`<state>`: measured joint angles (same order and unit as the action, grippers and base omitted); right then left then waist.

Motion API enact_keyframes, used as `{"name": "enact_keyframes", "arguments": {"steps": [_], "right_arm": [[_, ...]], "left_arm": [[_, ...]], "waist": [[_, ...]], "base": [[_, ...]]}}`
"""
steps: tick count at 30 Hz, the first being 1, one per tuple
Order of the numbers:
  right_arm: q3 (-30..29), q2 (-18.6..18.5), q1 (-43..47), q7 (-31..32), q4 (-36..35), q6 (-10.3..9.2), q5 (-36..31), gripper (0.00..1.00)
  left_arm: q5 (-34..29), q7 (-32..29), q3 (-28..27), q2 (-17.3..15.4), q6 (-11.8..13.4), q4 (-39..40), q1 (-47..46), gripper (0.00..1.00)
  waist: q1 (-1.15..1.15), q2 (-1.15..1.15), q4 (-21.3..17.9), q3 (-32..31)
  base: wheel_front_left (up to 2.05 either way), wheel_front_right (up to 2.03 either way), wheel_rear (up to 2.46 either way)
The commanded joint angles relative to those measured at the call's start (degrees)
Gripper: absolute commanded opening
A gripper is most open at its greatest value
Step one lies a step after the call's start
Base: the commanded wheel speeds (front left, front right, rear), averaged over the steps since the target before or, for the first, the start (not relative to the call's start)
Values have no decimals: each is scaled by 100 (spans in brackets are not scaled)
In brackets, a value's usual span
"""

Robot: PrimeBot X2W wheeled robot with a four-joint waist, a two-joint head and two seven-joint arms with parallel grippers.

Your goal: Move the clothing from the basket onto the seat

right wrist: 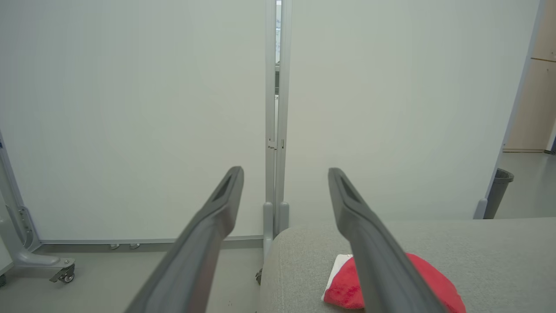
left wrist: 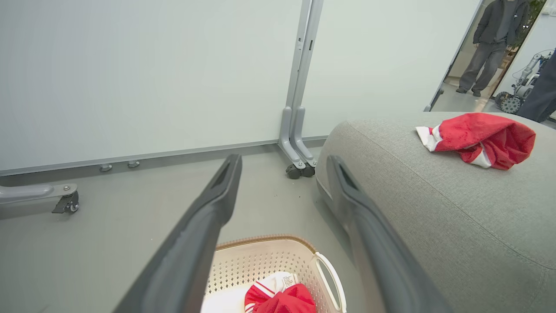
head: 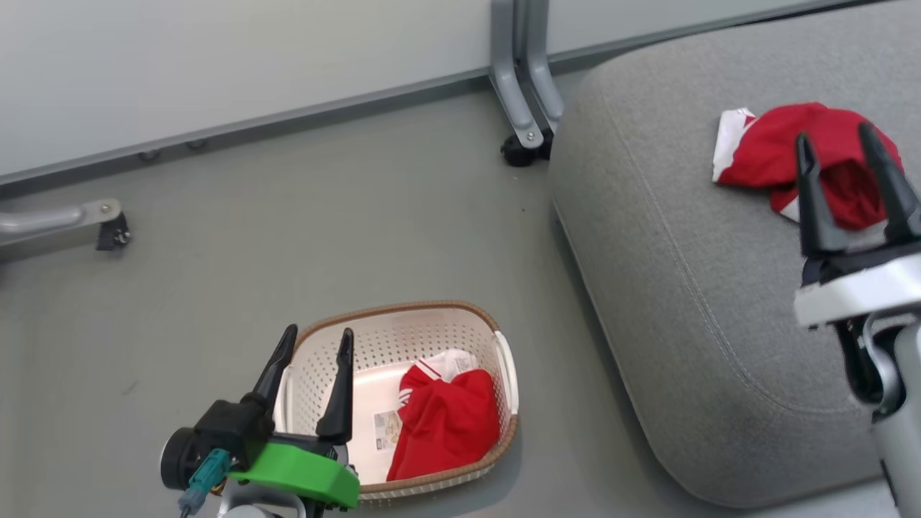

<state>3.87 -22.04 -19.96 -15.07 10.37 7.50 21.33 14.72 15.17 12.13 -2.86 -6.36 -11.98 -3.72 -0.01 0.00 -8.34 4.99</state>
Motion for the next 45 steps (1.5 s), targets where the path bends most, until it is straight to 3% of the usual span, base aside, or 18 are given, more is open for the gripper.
{"name": "enact_keyframes", "arguments": {"steps": [1,7,23,45], "right_arm": [[-14,88,191,-16,-134,-2,-54,100],[-51,582,966,-16,-523,-2,-320,100],[-341,1595,2309,-16,-395,-2,-1199,100],[-471,1793,2364,-16,-49,-2,-1838,100]], "left_arm": [[59,-4,-62,-8,34,17,115,100],[79,-4,-289,-8,65,52,328,100],[84,-4,-497,-9,77,52,763,100],[114,-4,-477,-9,132,134,957,100]], "waist": [[1,0,312,-313],[1,0,622,-528],[1,0,1157,-855],[1,0,1041,-922]], "base": [[0,0,0],[0,0,0],[0,0,0],[0,0,0]]}}
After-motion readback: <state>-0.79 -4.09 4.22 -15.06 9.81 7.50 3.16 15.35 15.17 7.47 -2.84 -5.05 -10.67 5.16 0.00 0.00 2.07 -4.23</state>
